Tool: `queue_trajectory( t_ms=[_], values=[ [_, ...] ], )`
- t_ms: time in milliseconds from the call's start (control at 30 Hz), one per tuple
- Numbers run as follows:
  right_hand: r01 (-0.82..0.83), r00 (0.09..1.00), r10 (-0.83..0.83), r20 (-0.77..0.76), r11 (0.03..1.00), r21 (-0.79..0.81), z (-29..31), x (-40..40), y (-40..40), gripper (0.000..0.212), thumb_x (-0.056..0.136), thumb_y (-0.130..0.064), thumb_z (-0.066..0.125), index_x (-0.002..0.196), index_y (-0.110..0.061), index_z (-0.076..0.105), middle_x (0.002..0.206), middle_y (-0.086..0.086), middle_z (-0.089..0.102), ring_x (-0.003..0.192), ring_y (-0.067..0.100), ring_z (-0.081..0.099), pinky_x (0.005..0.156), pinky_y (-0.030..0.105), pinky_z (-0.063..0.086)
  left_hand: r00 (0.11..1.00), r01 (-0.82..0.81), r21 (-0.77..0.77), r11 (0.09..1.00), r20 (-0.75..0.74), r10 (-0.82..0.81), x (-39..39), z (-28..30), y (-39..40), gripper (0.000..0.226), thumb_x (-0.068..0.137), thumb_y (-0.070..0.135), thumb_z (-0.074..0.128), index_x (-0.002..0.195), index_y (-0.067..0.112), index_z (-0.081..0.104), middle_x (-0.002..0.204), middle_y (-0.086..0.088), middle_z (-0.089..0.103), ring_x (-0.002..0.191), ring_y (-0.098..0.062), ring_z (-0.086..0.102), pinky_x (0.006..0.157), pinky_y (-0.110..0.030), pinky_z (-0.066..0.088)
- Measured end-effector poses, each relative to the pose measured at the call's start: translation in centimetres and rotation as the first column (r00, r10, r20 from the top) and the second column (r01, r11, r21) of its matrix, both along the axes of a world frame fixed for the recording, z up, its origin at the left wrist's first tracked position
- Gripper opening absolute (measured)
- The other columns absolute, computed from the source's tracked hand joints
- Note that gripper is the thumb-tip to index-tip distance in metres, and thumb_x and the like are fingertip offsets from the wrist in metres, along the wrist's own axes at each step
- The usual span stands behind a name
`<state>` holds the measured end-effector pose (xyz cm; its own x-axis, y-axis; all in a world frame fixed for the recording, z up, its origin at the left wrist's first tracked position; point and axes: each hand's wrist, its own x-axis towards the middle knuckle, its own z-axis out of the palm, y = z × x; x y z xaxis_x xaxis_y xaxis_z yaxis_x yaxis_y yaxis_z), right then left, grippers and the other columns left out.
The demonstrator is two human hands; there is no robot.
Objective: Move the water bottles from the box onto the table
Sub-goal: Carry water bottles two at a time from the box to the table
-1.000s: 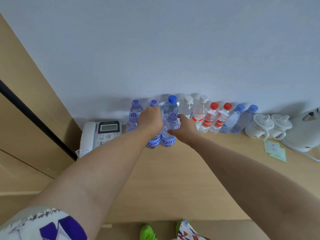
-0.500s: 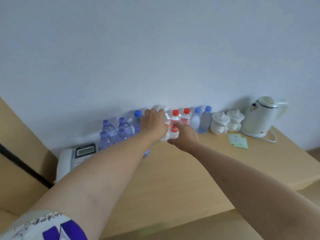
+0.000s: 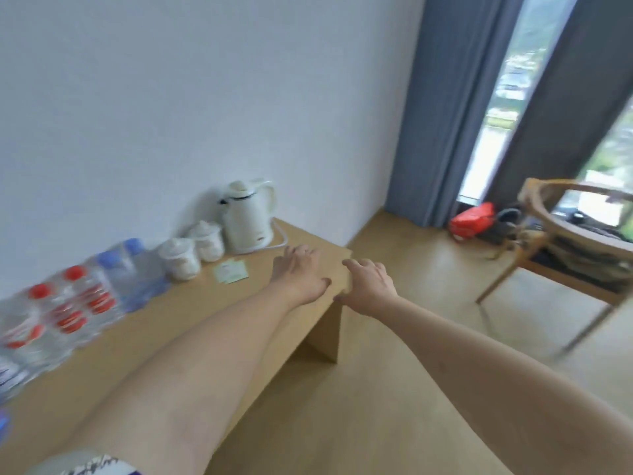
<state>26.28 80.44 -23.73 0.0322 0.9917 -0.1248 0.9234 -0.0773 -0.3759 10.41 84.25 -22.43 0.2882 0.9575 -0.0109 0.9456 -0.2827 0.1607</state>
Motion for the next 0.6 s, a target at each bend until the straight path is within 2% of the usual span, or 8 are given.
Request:
queue_trajectory(
  t_ms=[100,233,400,600],
  values=[
    [0.18,0.984,-0.179,0.02,0.983,-0.026,0.1,8.6,-1.7,0.085,0.082,-0.051,0.079,0.152,-0.025,0.038,0.149,0.01,0.046,0.139,0.034,0.039,0.108,0.045,0.042,0.985,0.173,0.015,0.985,-0.027,-0.172,9.3,0.2,0.6,0.064,0.089,0.056,0.064,0.143,0.025,0.048,0.15,-0.007,0.047,0.14,-0.03,0.037,0.109,-0.045,0.039],
    [0.392,0.92,-0.392,0.014,0.919,-0.039,-0.1,18.0,-4.4,0.09,0.082,-0.053,0.078,0.156,-0.027,0.034,0.154,0.01,0.044,0.142,0.034,0.036,0.11,0.045,0.038,0.915,0.399,0.016,0.917,-0.072,-0.397,19.6,-0.4,0.6,0.069,0.091,0.058,0.06,0.15,0.025,0.042,0.154,-0.008,0.043,0.142,-0.029,0.036,0.112,-0.045,0.037],
    [0.615,0.787,-0.617,-0.002,0.785,-0.071,-1.7,27.4,-7.5,0.089,0.083,-0.058,0.076,0.157,-0.034,0.033,0.162,0.009,0.033,0.147,0.032,0.03,0.116,0.045,0.034,0.807,0.586,-0.044,0.809,-0.068,-0.587,31.2,-1.8,0.7,0.071,0.091,0.061,0.058,0.152,0.03,0.04,0.158,-0.007,0.04,0.145,-0.029,0.034,0.115,-0.046,0.034],
    [0.794,0.601,-0.798,0.034,0.593,-0.133,-3.8,37.6,-8.3,0.089,0.084,-0.057,0.076,0.157,-0.033,0.031,0.161,0.008,0.035,0.147,0.032,0.031,0.116,0.047,0.033,0.684,0.727,-0.099,0.68,0.016,-0.729,45.2,-4.0,2.3,0.071,0.09,0.064,0.057,0.153,0.034,0.041,0.159,-0.009,0.039,0.146,-0.031,0.034,0.117,-0.051,0.032]
  ],
)
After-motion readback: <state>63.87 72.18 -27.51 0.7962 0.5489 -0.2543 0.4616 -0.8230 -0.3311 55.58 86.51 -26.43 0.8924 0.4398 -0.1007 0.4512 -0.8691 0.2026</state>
